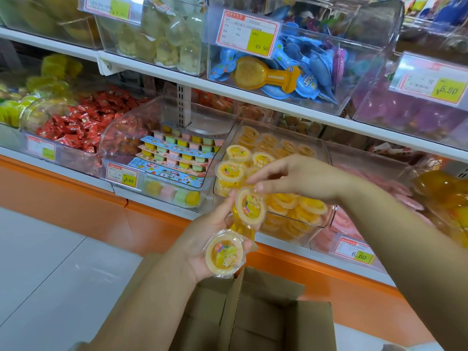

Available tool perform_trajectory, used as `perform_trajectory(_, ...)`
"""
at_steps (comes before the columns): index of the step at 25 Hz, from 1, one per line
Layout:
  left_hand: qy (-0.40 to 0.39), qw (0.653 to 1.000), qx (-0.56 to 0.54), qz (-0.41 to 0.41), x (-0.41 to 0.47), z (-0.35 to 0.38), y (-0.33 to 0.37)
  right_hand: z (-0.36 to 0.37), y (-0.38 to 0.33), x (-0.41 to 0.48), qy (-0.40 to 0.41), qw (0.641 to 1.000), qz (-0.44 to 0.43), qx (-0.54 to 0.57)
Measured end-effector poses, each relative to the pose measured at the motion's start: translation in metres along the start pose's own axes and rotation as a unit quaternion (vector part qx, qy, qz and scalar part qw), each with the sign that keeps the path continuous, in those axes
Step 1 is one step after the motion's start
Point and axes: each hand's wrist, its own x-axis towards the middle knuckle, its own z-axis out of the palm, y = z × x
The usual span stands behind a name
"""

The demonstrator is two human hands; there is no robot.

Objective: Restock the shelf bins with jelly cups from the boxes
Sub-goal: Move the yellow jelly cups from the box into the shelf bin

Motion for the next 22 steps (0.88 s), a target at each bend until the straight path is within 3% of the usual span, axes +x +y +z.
perform_trajectory(2, -0.025, 1.0, -0.003, -0.006, -0.003, 0.001, -0.004, 0.005, 0.002, -0.001, -0.012, 1.0, -0.001, 0.026)
perform_trajectory(4, -0.064, 0.996, -0.047, -0.038, -0.009, -0.001, -0.009, -0.002, 0.013, -0.002, 0.036, 0.997, 0.02, 0.063)
perform_trajectory(7, -0.067, 0.983, -0.16, -0.058, -0.02, -0.002, -0.016, -0.033, 0.05, -0.001, 0.261, 0.951, 0.091, 0.138)
perform_trajectory(9, -0.06, 0.974, -0.208, -0.07, -0.025, -0.003, -0.016, -0.052, 0.076, -0.005, 0.387, 0.904, 0.159, 0.092)
perform_trajectory(10, -0.059, 0.969, -0.227, -0.083, -0.027, -0.003, -0.015, -0.059, 0.088, -0.008, 0.408, 0.889, 0.198, 0.068)
perform_trajectory(14, -0.032, 0.958, -0.263, -0.11, -0.03, -0.008, -0.014, -0.059, 0.109, -0.008, 0.358, 0.881, 0.303, 0.053)
perform_trajectory(22, -0.023, 0.957, -0.267, -0.108, -0.033, -0.008, -0.013, -0.055, 0.106, -0.001, 0.305, 0.893, 0.325, -0.057)
